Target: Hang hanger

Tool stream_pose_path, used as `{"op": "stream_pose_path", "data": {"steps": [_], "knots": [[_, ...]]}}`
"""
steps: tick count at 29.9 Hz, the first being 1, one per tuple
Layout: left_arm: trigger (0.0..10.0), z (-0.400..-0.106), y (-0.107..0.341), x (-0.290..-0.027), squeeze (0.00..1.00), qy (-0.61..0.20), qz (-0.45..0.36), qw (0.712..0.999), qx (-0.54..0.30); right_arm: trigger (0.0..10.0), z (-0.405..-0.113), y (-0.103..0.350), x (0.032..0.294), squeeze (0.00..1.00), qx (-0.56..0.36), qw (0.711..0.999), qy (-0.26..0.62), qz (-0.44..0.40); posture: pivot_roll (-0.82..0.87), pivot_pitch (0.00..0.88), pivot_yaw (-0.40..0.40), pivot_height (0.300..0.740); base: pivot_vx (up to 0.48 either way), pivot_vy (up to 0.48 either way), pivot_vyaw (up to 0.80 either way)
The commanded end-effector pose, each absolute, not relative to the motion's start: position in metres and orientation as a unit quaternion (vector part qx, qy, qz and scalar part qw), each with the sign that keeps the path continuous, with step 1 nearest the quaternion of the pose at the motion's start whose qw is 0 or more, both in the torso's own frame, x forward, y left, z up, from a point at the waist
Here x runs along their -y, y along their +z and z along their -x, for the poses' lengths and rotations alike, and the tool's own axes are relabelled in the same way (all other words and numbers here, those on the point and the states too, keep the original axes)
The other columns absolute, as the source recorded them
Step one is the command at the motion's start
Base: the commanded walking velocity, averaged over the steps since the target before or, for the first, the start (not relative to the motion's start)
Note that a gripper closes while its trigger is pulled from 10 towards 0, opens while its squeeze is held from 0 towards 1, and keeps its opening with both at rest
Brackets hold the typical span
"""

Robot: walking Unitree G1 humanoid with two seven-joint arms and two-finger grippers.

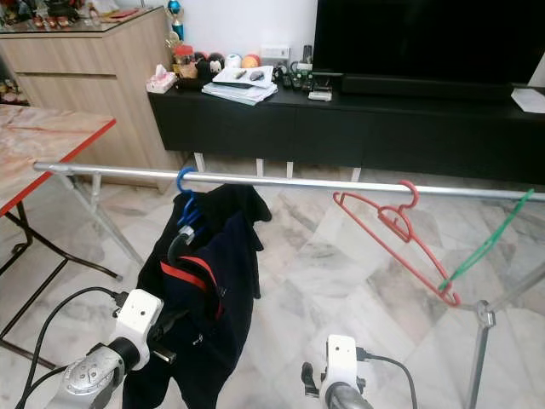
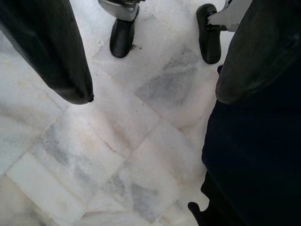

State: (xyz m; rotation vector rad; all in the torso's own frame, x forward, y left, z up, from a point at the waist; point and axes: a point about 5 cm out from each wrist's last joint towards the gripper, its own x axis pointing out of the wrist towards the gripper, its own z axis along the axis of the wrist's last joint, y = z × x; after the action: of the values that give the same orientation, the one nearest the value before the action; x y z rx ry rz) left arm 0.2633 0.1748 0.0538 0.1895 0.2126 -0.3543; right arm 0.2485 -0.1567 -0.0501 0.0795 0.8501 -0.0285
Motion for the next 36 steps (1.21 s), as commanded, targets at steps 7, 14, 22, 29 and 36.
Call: {"op": "stream_pose_path", "data": {"steps": [7,14,22,29,36], "knots": [[10.0,-0.2672,0.0645,-0.1775,0.00,-0.168,-0.100,0.977,-0.082,10.0,-0.2462,-0.0518,0.1568,0.00,-0.417,0.908,-0.015,-0.040,0.07,0.010,0.038,0.740,-0.322,0.000,0.00],[10.0,-0.2685,0.0666,-0.1788,0.00,-0.165,-0.101,0.978,-0.079,10.0,-0.2464,-0.0517,0.1568,0.00,-0.416,0.908,-0.015,-0.040,0.07,0.011,0.036,0.740,-0.321,0.000,0.00],[10.0,-0.2682,0.0660,-0.1774,0.00,-0.167,-0.100,0.978,-0.080,10.0,-0.2463,-0.0517,0.1571,0.00,-0.416,0.909,-0.017,-0.039,0.07,0.010,0.034,0.740,-0.322,0.000,0.00],[10.0,-0.2678,0.0629,-0.1799,0.00,-0.163,-0.117,0.975,-0.091,10.0,-0.2463,-0.0517,0.1572,0.00,-0.416,0.909,-0.017,-0.039,0.07,0.011,0.033,0.740,-0.042,0.000,0.00],[10.0,-0.2677,0.0634,-0.1798,0.00,-0.164,-0.118,0.975,-0.090,10.0,-0.2463,-0.0517,0.1570,0.00,-0.416,0.909,-0.015,-0.039,0.08,0.009,0.032,0.740,0.000,0.000,0.00]]}}
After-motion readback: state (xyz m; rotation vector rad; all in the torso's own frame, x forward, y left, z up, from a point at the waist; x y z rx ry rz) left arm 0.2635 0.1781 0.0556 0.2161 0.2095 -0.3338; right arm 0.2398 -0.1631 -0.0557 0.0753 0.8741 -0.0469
